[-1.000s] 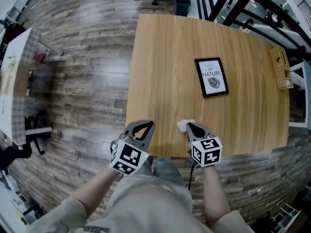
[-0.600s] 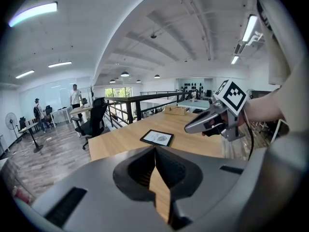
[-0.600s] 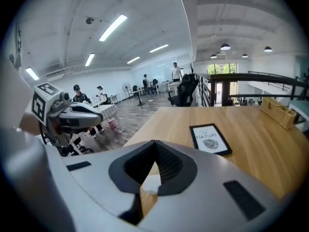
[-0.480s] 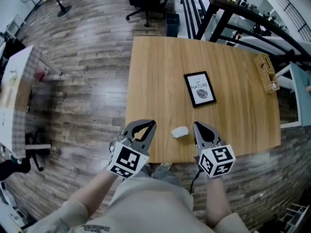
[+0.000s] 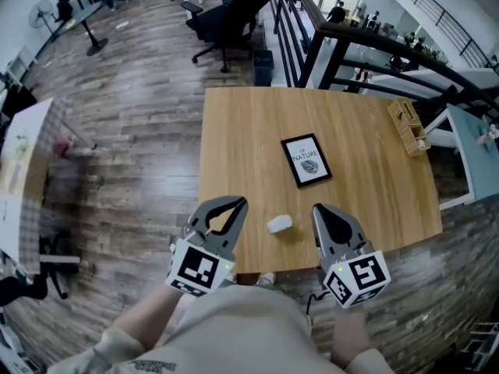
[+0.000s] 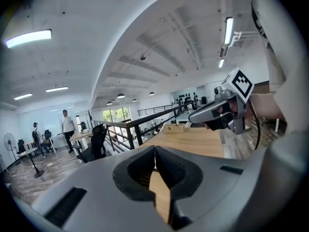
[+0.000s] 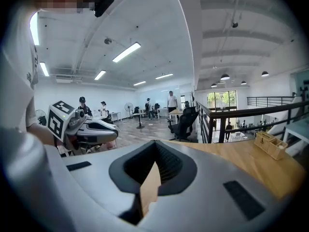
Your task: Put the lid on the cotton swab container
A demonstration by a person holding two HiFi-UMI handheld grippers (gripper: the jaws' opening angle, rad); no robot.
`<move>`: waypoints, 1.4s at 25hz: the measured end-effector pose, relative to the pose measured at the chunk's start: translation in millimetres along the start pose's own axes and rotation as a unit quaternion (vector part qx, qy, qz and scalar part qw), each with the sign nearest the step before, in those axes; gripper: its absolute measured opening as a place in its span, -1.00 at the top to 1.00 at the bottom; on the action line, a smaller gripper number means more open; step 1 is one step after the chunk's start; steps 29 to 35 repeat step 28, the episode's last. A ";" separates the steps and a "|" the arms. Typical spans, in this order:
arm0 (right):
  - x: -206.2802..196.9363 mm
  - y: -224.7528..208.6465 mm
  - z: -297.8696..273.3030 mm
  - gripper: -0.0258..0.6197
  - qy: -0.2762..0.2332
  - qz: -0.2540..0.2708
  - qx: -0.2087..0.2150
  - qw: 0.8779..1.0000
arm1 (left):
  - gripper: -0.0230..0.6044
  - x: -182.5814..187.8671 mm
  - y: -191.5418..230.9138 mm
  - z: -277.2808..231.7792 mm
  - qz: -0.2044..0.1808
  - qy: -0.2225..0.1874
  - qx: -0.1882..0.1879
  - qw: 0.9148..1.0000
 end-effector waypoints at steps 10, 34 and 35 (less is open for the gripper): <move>37.9 28.8 32.5 0.84 -0.044 0.037 -0.012 0.998 | 0.85 31.6 21.7 27.6 -0.002 -0.038 0.039 0.999; 43.7 30.4 13.0 0.84 -0.022 0.062 -0.007 0.998 | 0.85 27.8 40.4 37.4 0.020 -0.048 0.061 0.997; 43.7 30.4 13.0 0.84 -0.022 0.062 -0.007 0.998 | 0.85 27.8 40.4 37.4 0.020 -0.048 0.061 0.997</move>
Point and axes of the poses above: the fingertips, and each gripper's own axes: z backward along the fingers, y to its left, x out of its top, the point moved 6 cm from there along z, backward along the fingers, and after that the axes turned 15 degrees about x, right-handed, at the moved point
